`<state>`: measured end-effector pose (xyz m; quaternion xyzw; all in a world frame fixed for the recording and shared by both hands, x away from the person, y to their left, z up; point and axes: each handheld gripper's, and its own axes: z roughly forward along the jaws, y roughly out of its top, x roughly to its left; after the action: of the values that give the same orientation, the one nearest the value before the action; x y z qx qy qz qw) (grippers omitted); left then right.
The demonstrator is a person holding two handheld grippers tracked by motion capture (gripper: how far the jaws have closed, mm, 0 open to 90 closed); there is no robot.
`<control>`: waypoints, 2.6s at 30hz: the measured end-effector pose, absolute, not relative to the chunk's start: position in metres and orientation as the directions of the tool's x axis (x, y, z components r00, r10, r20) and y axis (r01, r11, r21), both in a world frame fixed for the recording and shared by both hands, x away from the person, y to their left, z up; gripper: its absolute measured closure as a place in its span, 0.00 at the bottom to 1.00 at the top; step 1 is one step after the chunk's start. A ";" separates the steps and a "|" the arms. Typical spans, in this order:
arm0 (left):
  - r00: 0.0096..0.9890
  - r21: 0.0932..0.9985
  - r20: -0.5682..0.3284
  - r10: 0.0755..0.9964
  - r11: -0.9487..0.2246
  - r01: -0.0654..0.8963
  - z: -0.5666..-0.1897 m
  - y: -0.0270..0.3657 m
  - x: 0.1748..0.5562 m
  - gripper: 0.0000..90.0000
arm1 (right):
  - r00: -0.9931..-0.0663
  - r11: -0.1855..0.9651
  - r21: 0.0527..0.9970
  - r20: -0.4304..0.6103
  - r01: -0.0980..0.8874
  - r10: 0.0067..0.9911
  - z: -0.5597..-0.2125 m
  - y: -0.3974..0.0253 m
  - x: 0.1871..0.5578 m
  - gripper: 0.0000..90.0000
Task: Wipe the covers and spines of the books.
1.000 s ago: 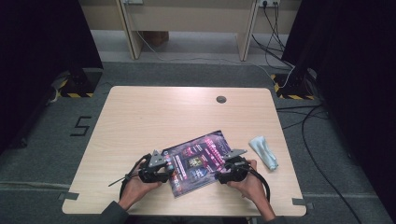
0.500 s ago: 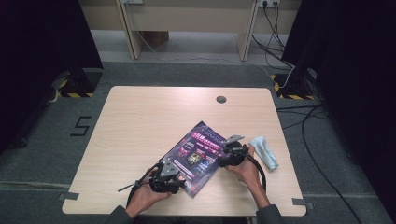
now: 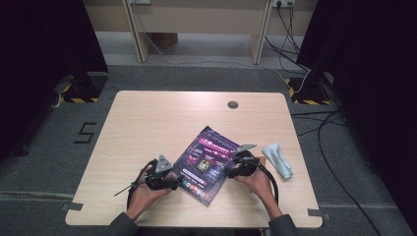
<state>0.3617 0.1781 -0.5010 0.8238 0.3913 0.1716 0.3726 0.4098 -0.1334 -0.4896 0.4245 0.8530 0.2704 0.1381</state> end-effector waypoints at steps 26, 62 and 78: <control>0.721 0.672 -0.090 0.687 -0.492 0.553 -0.504 0.166 0.319 0.45 | -0.559 0.413 0.623 0.047 0.665 0.828 -0.497 -0.134 0.423 0.36; 0.712 0.755 -0.141 0.688 -0.391 0.527 -0.500 0.172 0.308 0.27 | -0.516 0.357 0.686 0.031 0.634 0.856 -0.460 -0.182 0.421 0.29; 0.671 0.772 -0.160 0.724 -0.331 0.542 -0.500 0.181 0.314 0.20 | -0.427 0.340 0.676 -0.041 0.654 0.903 -0.452 -0.237 0.414 0.42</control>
<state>0.3138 0.1808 -0.4996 0.8088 0.3913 0.1070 0.4258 0.4145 -0.2370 -0.4521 0.4922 0.7910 0.2963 0.2106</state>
